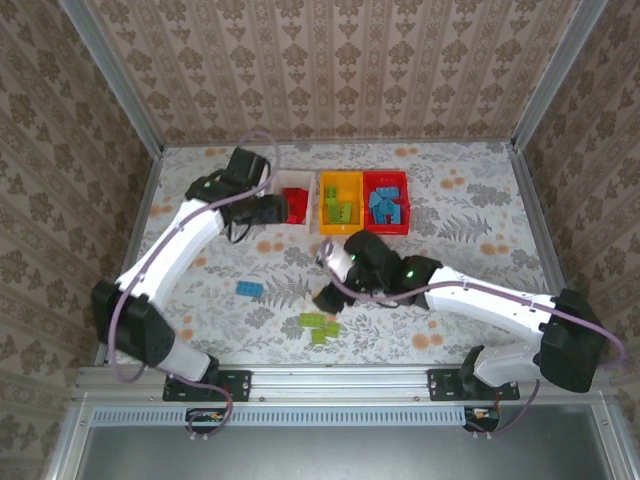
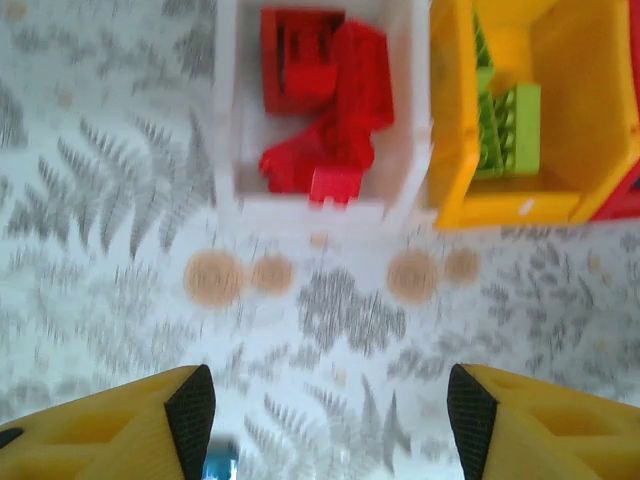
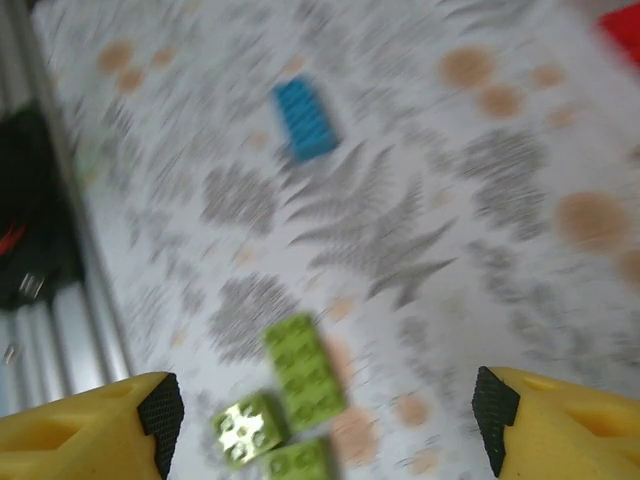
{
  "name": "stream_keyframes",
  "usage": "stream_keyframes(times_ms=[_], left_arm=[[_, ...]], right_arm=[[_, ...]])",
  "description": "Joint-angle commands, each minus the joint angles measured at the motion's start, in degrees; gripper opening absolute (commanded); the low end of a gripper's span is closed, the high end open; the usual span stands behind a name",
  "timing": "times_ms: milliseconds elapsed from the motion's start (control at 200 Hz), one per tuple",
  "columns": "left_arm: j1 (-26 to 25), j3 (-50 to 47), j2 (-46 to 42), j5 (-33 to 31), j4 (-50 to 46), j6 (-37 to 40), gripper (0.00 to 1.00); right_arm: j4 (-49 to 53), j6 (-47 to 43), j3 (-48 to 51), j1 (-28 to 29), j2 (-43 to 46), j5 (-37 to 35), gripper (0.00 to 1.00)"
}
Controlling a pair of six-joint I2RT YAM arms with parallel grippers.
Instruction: Sort the legos into containers by color
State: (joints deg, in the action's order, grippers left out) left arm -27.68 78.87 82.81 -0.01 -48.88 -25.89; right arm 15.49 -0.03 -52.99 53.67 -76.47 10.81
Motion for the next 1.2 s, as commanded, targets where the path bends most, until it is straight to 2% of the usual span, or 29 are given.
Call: stream_keyframes(times_ms=[0,115,225,400,525,770,995,1115,1195], left_arm=[[-0.35,-8.23,-10.97,0.44,-1.18,-5.66,0.66],[-0.63,-17.41,-23.61,-0.56,-3.51,-8.80,0.67],[-0.53,-22.21,-33.40,-2.05,-8.45,-11.14,0.67],[-0.45,-24.35,-43.05,-9.01,-18.85,-15.91,0.66],[-0.44,-25.19,-48.47,-10.84,-22.89,-19.24,0.66],[-0.38,-23.18,-53.45,-11.72,-29.02,-19.99,0.66],[-0.36,-20.34,-55.67,-12.88,-34.12,-20.69,0.66],[-0.38,-18.96,-55.81,-12.69,-35.14,-20.60,0.66],[-0.36,-18.36,-55.72,-12.72,-35.40,-20.43,0.66]], right_arm=[[4.83,-5.16,0.83,4.52,-4.28,-0.48,0.81],[4.15,-4.88,-1.53,8.01,-10.82,-2.64,0.81],[5.02,-4.00,-5.20,9.99,-17.26,-6.61,0.80],[-1.06,-4.08,-7.76,10.87,-21.46,-9.62,0.81],[-3.66,-3.15,-14.84,10.37,-29.32,-11.16,0.81],[-10.59,-3.32,-27.19,8.81,-42.85,-12.11,0.83],[-9.09,-2.17,-37.35,6.76,-52.36,-10.81,0.81],[-8.42,-2.16,-39.95,6.20,-54.95,-9.55,0.76],[-7.96,-2.25,-41.39,6.18,-56.17,-8.78,0.69]])
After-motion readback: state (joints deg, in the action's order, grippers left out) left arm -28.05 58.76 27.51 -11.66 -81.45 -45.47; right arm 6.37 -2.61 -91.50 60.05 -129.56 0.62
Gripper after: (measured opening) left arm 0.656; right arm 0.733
